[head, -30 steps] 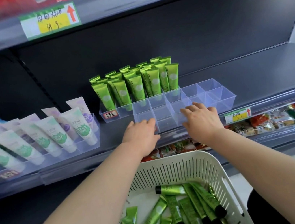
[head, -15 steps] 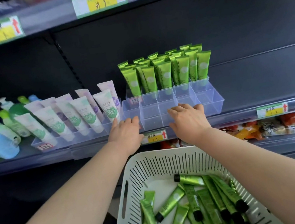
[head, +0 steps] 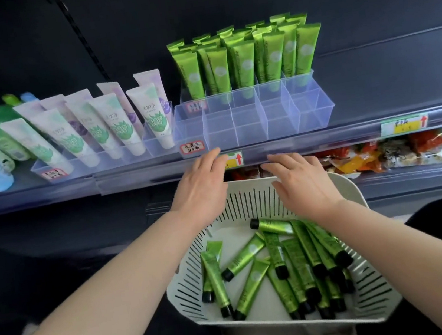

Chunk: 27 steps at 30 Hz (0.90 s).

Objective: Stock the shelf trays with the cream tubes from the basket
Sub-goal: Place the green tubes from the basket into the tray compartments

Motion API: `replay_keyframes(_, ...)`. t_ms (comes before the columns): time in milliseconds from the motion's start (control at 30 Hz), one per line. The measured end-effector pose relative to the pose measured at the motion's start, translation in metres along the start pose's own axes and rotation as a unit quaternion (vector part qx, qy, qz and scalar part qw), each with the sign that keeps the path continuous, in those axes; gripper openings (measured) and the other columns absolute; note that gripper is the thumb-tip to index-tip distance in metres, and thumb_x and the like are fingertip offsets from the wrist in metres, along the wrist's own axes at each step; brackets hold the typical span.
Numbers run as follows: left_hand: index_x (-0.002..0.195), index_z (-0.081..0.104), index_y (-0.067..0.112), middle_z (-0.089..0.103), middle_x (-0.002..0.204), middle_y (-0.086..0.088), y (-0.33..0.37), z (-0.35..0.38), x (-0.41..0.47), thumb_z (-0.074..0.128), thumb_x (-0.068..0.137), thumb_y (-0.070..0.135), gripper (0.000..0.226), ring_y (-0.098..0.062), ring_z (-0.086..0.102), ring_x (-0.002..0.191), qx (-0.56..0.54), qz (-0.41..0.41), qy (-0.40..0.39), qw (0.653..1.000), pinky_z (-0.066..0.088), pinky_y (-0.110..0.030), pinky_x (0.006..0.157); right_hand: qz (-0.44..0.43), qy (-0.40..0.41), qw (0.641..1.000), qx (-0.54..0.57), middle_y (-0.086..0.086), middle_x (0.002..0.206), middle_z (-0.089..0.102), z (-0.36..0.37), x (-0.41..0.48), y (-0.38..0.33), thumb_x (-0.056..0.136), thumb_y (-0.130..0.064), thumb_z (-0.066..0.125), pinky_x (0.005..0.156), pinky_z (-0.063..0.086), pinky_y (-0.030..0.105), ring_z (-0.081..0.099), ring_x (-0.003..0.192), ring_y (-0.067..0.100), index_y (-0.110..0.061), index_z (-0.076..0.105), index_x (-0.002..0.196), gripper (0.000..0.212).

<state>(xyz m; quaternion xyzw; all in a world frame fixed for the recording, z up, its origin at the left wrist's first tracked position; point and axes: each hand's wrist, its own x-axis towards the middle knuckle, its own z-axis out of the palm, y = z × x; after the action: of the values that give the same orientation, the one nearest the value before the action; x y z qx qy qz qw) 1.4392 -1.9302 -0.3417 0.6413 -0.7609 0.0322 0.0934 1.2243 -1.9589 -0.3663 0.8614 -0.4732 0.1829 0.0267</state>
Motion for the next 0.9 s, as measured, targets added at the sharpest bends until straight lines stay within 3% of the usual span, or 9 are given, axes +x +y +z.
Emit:
replay_keyframes(133, 0.144, 0.036, 0.017, 0.032, 0.152, 0.000, 0.016, 0.041, -0.034, 0.052, 0.095, 0.020, 0.052, -0.019, 0.031, 0.137, -0.037, -0.002, -0.092, 0.995, 0.025, -0.033, 0.112, 0.042, -0.161, 0.986, -0.007, -0.007, 0.134, 0.052, 0.032, -0.042, 0.010, 0.088, -0.014, 0.048, 0.090, 0.037, 0.036, 0.048, 0.121, 0.019, -0.031, 0.054, 0.128, 0.044)
replay_keyframes(233, 0.140, 0.042, 0.018, 0.041, 0.143, 0.003, 0.026, 0.072, -0.060, 0.052, 0.093, 0.012, 0.048, -0.014, 0.040, 0.130, -0.077, -0.028, -0.132, 0.988, 0.034, -0.032, 0.108, 0.119, -0.327, 0.936, 0.054, -0.001, 0.121, 0.061, 0.053, -0.066, 0.015, 0.089, -0.011, 0.046, 0.089, 0.048, 0.035, 0.058, 0.108, 0.021, -0.029, 0.060, 0.121, 0.039)
replay_keyframes(333, 0.134, 0.047, 0.016, 0.048, 0.135, 0.002, 0.027, 0.098, -0.091, 0.052, 0.094, 0.012, 0.040, -0.013, 0.048, 0.119, -0.118, -0.102, -0.199, 0.968, 0.042, -0.027, 0.099, 0.130, -0.412, 0.899, 0.067, 0.003, 0.118, 0.064, 0.073, -0.087, 0.012, 0.090, -0.010, 0.044, 0.088, 0.051, 0.032, 0.060, 0.106, 0.022, -0.022, 0.063, 0.118, 0.036)
replay_keyframes(433, 0.126, 0.051, 0.014, 0.052, 0.126, -0.002, 0.025, 0.113, -0.102, 0.054, 0.092, 0.007, 0.035, -0.017, 0.053, 0.107, -0.112, -0.142, -0.249, 0.951, 0.048, -0.030, 0.088, 0.131, -0.439, 0.887, 0.058, 0.003, 0.116, 0.062, 0.089, -0.093, 0.007, 0.087, -0.006, 0.043, 0.079, 0.052, 0.031, 0.060, 0.101, 0.021, -0.021, 0.058, 0.121, 0.040)
replay_keyframes(633, 0.120, 0.055, 0.015, 0.055, 0.121, 0.001, 0.023, 0.123, -0.096, 0.052, 0.094, 0.013, 0.026, -0.015, 0.053, 0.106, -0.122, -0.152, -0.229, 0.954, 0.045, -0.027, 0.083, 0.107, -0.451, 0.885, 0.036, 0.002, 0.109, 0.063, 0.107, -0.085, -0.004, 0.090, -0.009, 0.041, 0.065, 0.048, 0.030, 0.061, 0.093, 0.022, -0.022, 0.058, 0.114, 0.032)
replay_keyframes(733, 0.122, 0.056, 0.015, 0.054, 0.122, 0.002, 0.024, 0.129, -0.097, 0.053, 0.093, 0.013, 0.029, -0.014, 0.052, 0.108, -0.128, -0.150, -0.235, 0.952, 0.046, -0.028, 0.085, 0.136, -0.420, 0.896, 0.039, 0.005, 0.117, 0.057, 0.120, -0.076, -0.014, 0.093, -0.019, 0.045, 0.074, 0.050, 0.034, 0.057, 0.103, 0.025, -0.017, 0.050, 0.123, 0.030)
replay_keyframes(800, 0.123, 0.056, 0.015, 0.053, 0.122, 0.001, 0.025, 0.130, -0.095, 0.053, 0.093, 0.014, 0.030, -0.015, 0.052, 0.107, -0.126, -0.152, -0.239, 0.951, 0.049, -0.030, 0.086, 0.128, -0.415, 0.900, 0.034, 0.009, 0.127, 0.048, 0.131, -0.073, -0.021, 0.094, -0.033, 0.047, 0.085, 0.049, 0.039, 0.050, 0.113, 0.027, -0.016, 0.043, 0.131, 0.041)
replay_keyframes(900, 0.123, 0.055, 0.015, 0.052, 0.123, 0.000, 0.026, 0.132, -0.095, 0.053, 0.093, 0.015, 0.030, -0.017, 0.052, 0.107, -0.124, -0.163, -0.257, 0.944, 0.050, -0.034, 0.086, 0.120, -0.425, 0.897, -0.004, 0.010, 0.126, 0.043, 0.142, -0.073, -0.028, 0.087, -0.049, 0.055, 0.086, 0.048, 0.041, 0.049, 0.112, 0.029, -0.017, 0.038, 0.129, 0.056)
